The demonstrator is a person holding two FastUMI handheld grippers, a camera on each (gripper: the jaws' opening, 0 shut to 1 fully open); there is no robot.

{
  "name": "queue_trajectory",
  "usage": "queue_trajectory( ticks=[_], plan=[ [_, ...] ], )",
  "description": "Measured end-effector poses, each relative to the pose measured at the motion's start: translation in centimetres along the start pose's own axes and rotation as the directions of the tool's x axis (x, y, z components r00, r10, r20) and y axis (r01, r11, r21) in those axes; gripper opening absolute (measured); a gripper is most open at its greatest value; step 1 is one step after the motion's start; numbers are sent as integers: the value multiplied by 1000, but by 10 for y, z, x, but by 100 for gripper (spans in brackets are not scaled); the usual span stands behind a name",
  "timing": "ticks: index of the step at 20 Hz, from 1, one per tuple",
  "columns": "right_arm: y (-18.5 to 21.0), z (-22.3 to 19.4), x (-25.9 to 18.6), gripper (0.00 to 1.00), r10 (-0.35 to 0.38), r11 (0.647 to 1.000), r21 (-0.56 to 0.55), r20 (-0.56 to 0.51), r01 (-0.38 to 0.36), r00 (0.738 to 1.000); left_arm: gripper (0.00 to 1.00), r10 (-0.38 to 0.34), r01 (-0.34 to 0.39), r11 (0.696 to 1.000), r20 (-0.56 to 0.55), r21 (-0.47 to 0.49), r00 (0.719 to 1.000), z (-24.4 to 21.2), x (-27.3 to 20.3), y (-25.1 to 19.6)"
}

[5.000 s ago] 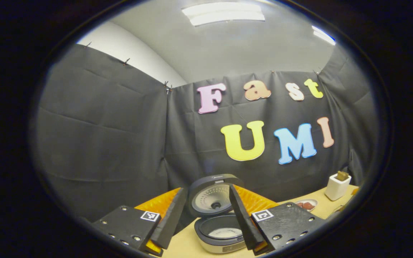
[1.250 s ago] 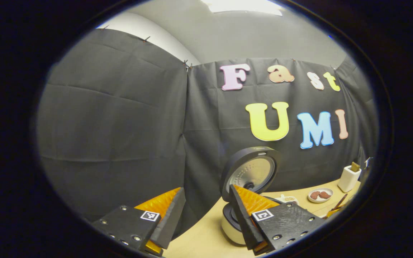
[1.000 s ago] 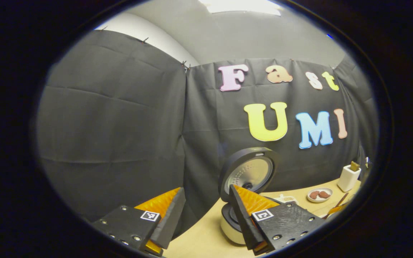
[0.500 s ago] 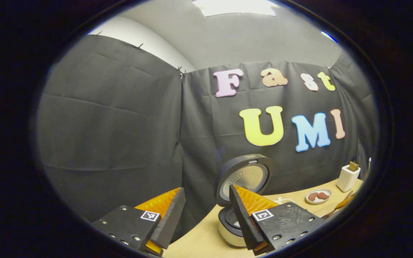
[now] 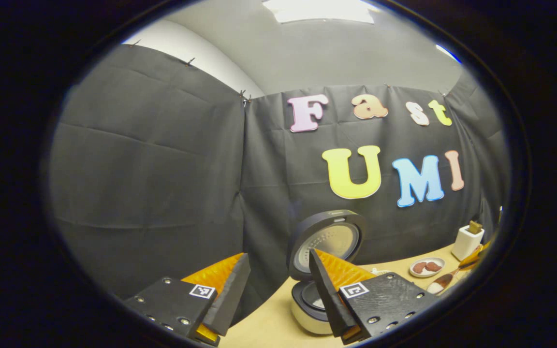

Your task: Close the left gripper, press the button to open the rice cooker; take a wooden spoon from the chopstick holder with the right hand, scoop a spoonful of rice and pour it into the rice cooker, then put the wooden spoon back into the chopstick holder.

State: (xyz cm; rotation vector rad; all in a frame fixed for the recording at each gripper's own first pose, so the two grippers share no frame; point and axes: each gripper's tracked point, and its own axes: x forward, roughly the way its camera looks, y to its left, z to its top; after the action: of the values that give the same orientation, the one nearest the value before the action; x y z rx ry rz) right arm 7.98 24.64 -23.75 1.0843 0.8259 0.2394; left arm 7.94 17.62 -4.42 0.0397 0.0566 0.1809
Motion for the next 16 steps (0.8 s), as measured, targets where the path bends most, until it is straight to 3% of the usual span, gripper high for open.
queue_trajectory(
  ticks=[2,5,6,9,16],
  plan=[
    [13,-4,7,7,25,1000,19,-10,-25,1000,77,12,-12,1000,-4,0,1000,-2,-1,7],
    [31,-13,23,11,58,998,21,-30,-58,998,77,33,-33,999,-11,1,999,-6,-3,20],
    [38,-15,29,7,72,997,22,-37,-71,997,77,40,-40,999,-14,1,999,-8,-5,24],
    [59,-22,48,11,108,994,23,-56,-107,993,77,61,-61,998,-22,5,998,-12,-6,36],
    [112,-42,97,10,182,982,-38,-103,-187,978,77,110,-109,994,-44,10,993,-25,-7,62]
  ],
)
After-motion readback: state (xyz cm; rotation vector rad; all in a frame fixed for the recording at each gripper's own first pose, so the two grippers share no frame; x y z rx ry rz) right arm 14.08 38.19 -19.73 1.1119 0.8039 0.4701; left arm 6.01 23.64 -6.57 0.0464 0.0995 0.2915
